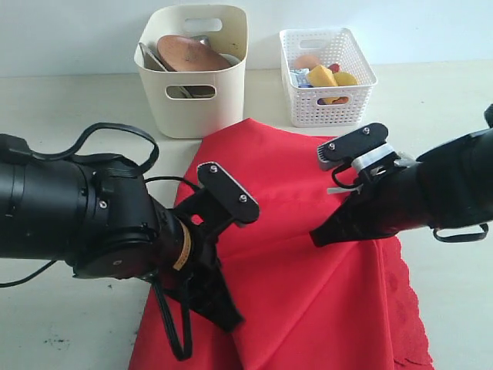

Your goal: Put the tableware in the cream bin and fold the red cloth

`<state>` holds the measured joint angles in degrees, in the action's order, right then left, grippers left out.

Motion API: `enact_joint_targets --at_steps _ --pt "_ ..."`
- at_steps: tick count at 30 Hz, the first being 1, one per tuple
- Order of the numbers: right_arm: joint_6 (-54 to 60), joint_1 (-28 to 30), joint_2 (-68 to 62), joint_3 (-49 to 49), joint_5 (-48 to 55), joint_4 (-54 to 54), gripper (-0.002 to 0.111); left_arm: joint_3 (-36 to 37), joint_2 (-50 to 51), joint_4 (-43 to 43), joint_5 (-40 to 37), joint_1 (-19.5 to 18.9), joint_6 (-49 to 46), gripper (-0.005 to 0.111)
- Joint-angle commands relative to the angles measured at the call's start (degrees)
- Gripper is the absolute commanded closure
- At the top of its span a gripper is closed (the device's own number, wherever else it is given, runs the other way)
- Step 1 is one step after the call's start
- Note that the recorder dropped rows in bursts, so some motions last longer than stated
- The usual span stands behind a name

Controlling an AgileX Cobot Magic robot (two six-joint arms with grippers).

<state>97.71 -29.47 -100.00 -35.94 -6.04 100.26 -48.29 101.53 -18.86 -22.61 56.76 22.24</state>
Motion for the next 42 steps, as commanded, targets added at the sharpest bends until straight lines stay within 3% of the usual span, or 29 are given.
enact_joint_targets --at_steps 1,4,11,19,22,25,26,28,29,30,35,39,42 --pt "-0.2 -0.1 -2.3 -0.6 3.6 -0.3 0.108 1.2 -0.3 -0.8 -2.5 -1.6 0.7 0.105" --pt "1.0 -0.1 -2.3 -0.2 2.3 -0.3 0.108 2.5 -0.2 -1.3 -1.3 -2.2 1.0 0.105" --pt "-2.8 -0.1 4.9 1.9 -16.3 -0.3 0.108 3.6 -0.2 -1.4 -0.8 -3.6 1.0 0.105" --pt "-6.4 -0.1 14.8 1.9 -13.0 -0.3 0.108 3.6 -0.2 3.0 5.8 -2.9 0.9 0.105" --pt "-8.4 -0.1 15.0 1.8 -4.3 -5.2 0.108 3.6 -0.2 3.2 10.4 0.9 0.9 0.105" --pt "-9.5 -0.1 14.6 1.8 -4.0 -6.3 0.108 3.6 -0.2 3.3 14.3 5.0 1.0 0.105" --pt "-9.5 -0.1 14.6 1.8 -5.5 -6.3 0.108 3.6 -0.2 3.3 15.7 6.6 1.0 0.105" --pt "-9.7 -0.1 14.6 1.8 -18.2 -6.1 0.108 3.6 -0.3 3.3 17.3 11.1 1.0 0.105" --pt "-13.1 -0.1 14.6 1.8 -27.1 -4.6 0.108 3.6 -1.0 2.8 15.7 12.8 0.7 0.105" --pt "-14.6 -0.1 14.6 1.8 -28.8 -4.3 0.108 3.6 -1.6 2.7 14.2 13.1 0.7 0.105" --pt "-15.3 -0.1 14.6 1.8 -19.6 -4.5 0.108 4.6 -5.3 1.0 -3.6 9.6 3.3 0.105" --pt "-15.3 -0.1 14.6 1.8 -19.0 -5.0 0.108 9.2 -4.9 -8.3 0.6 7.4 16.7 0.105" --pt "-15.5 -0.1 14.6 1.8 -19.0 -6.3 0.108 9.3 -3.9 -8.4 15.6 7.2 15.4 0.105"
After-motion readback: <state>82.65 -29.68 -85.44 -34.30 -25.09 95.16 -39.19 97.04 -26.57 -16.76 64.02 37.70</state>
